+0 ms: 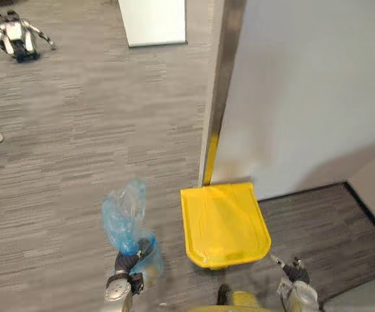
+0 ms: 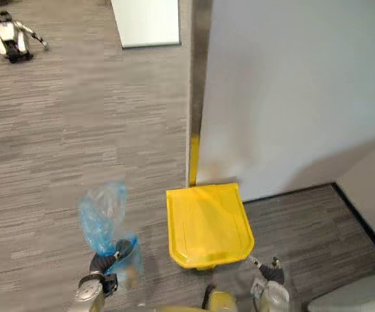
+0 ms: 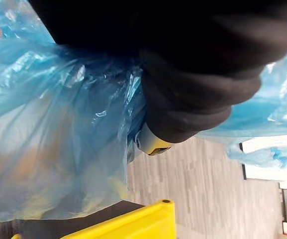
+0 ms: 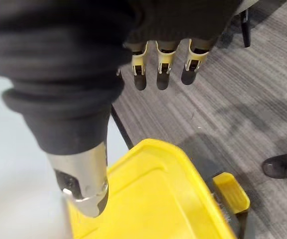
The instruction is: Gather rubbish on tea table into small bin, then transfer packed bag to large trash can.
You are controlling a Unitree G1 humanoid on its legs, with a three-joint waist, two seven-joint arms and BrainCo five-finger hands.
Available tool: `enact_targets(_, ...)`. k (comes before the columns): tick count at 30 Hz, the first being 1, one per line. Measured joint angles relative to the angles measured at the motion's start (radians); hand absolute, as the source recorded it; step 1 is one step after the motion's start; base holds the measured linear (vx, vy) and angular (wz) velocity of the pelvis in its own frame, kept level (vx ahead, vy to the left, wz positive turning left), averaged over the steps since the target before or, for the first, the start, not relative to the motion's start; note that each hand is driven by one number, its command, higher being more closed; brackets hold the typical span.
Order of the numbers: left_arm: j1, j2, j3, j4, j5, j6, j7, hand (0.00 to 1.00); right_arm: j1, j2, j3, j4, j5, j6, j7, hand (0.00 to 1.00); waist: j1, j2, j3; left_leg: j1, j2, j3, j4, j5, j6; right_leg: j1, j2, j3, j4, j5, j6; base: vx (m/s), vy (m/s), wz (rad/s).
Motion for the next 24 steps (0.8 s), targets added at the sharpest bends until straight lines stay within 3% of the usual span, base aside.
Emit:
enact_targets(3, -0.001, 0.009, -0.021, 0.002, -0.003, 0.0, 0.0, 1.0, 0.005, -0.012, -0.001, 0.017, 0.001, 0.0, -0.001, 0.0, -0.004, 0.003, 0.015, -0.013, -0.02, -0.027, -0.018, 0.062, -0.011, 0.043, -0.015, -0.016, -0.105, 0.066, -0.007, -0.04, -0.045, 0.18)
enact_targets(7, -0.003, 0.012, -0.047, 0.001, -0.026, -0.002, -0.001, 1.0, 0.001, -0.03, 0.005, 0.034, 0.009, 0.0, -0.003, 0.0, -0.011, 0.006, 0.03, -0.041, 0.005, -0.051, 0.03, 0.063, -0.018, 0.038, -0.018, -0.042, -0.117, 0.071, -0.02, -0.13, -0.005, 0.18)
enact_targets(9, 0.008, 0.011, -0.054, 0.002, -0.027, -0.001, -0.003, 1.0, -0.002, -0.034, 0.005, 0.032, 0.011, -0.001, -0.004, 0.0, -0.024, 0.003, 0.033, -0.032, 0.009, -0.057, 0.005, 0.061, -0.019, 0.038, -0.012, -0.048, -0.122, 0.071, -0.022, -0.15, -0.021, 0.07)
enact_targets(12, 0.006, 0.012, -0.054, 0.002, -0.027, -0.002, -0.003, 1.0, -0.003, -0.039, 0.004, 0.032, 0.017, -0.003, -0.006, 0.0, -0.028, 0.016, 0.031, -0.002, 0.025, -0.057, -0.07, 0.036, -0.054, 0.041, 0.023, -0.043, -0.155, 0.081, -0.008, -0.11, 0.025, -0.09)
enact_targets(13, -0.001, 0.013, -0.055, 0.001, -0.027, -0.002, -0.003, 1.0, 0.001, -0.039, 0.002, 0.032, 0.017, -0.003, -0.006, 0.0, -0.031, 0.026, 0.029, 0.004, 0.038, -0.058, -0.121, 0.009, -0.042, 0.041, 0.041, -0.045, -0.185, 0.112, -0.007, -0.09, 0.048, -0.09)
enact_targets(16, -0.009, 0.022, -0.063, 0.009, -0.028, -0.002, -0.002, 1.0, 0.018, -0.026, -0.001, 0.033, 0.019, -0.002, -0.007, 0.0, -0.035, 0.01, 0.034, 0.007, 0.018, -0.052, -0.168, 0.003, -0.043, 0.07, 0.034, -0.03, -0.283, 0.18, -0.001, -0.11, 0.083, -0.09)
enact_targets(19, -0.009, 0.024, -0.065, 0.011, -0.027, -0.002, 0.0, 1.0, 0.036, -0.026, 0.003, 0.033, 0.018, -0.001, -0.007, 0.0, -0.057, 0.024, 0.038, 0.009, 0.008, -0.053, -0.163, 0.002, -0.042, 0.077, 0.028, -0.016, -0.295, 0.197, -0.003, -0.02, 0.06, -0.02)
enact_targets(24, -0.011, 0.032, -0.065, 0.02, -0.026, -0.002, 0.0, 1.0, 0.042, -0.026, 0.008, 0.033, 0.017, 0.001, -0.007, 0.0, -0.063, 0.035, 0.041, 0.033, 0.012, -0.033, -0.149, -0.004, -0.036, 0.074, 0.048, 0.021, -0.26, 0.197, 0.0, 0.05, 0.029, -0.14)
